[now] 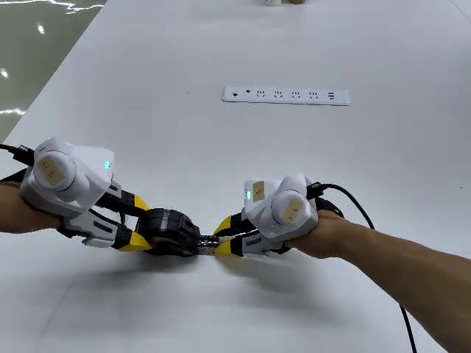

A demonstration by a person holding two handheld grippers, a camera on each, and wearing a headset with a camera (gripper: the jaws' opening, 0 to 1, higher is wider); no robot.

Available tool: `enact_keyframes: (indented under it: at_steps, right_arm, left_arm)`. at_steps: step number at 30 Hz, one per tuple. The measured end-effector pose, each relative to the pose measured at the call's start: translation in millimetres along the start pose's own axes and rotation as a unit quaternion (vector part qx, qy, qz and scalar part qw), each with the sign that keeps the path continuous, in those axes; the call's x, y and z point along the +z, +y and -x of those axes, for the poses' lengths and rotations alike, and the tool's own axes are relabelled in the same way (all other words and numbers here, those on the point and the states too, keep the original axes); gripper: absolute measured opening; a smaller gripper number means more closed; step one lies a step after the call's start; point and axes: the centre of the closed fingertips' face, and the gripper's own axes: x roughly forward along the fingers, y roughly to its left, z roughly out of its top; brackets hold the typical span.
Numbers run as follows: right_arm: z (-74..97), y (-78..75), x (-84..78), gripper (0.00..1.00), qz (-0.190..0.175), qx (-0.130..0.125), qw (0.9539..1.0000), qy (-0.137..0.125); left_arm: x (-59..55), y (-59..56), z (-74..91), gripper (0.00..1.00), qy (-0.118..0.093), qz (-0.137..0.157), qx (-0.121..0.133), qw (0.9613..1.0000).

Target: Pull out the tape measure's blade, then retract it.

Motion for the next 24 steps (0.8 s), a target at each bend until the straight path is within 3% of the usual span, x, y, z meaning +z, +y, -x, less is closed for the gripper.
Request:
enact_keyframes:
  at_steps: [24]
  right_arm:
    - [23.4, 1.7, -18.0, 0.08, -0.003, -0.003, 0.9999, 0.01]
  left_arm:
    - [0.1, -0.5, 0.7, 0.23, 0.003, 0.003, 0.002, 1.0]
